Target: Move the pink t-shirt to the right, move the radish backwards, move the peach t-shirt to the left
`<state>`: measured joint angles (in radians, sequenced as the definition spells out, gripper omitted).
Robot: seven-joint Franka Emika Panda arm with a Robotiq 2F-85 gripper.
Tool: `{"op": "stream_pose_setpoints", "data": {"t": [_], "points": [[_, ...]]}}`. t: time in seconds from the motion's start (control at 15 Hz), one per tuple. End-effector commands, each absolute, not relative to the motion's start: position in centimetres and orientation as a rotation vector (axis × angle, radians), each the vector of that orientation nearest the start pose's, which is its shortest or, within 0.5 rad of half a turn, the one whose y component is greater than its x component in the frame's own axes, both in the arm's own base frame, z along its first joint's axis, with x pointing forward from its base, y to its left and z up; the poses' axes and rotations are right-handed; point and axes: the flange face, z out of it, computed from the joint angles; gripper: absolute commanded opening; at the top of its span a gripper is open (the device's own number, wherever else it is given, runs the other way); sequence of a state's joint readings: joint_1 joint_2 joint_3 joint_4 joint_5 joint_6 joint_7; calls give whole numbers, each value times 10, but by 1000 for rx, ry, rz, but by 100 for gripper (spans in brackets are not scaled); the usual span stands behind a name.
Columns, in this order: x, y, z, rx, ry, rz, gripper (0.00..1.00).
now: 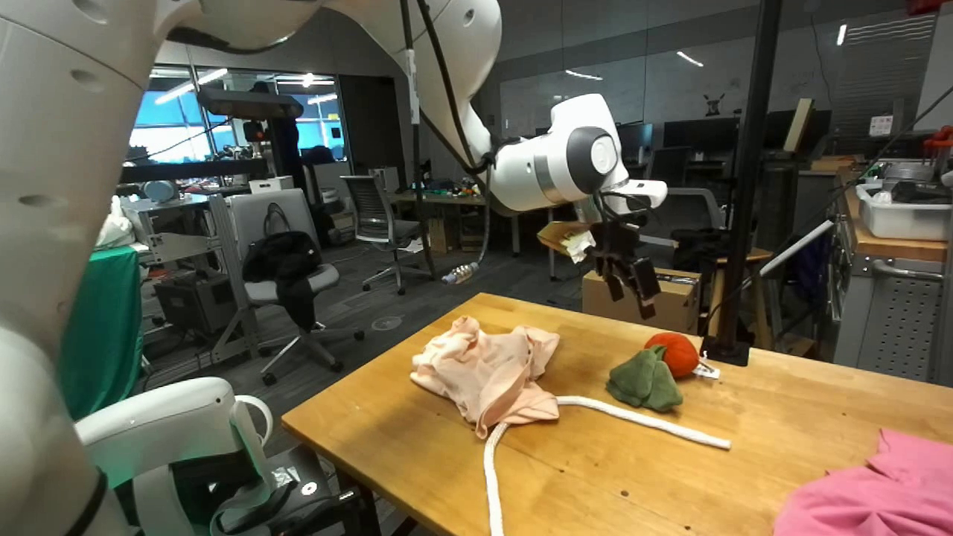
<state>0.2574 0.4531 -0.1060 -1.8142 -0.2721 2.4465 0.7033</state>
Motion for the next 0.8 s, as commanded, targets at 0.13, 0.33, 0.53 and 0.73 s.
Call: {"op": "stream_pose_setpoints", "data": {"t": [0.13, 0.33, 0.53, 0.73], "points": [[594, 119, 316, -3220, 383, -141, 100], [571, 116, 305, -3210, 333, -12, 100], [552, 109, 297, -3185, 299, 86, 100], [535, 107, 295, -3123, 182, 145, 100]]}}
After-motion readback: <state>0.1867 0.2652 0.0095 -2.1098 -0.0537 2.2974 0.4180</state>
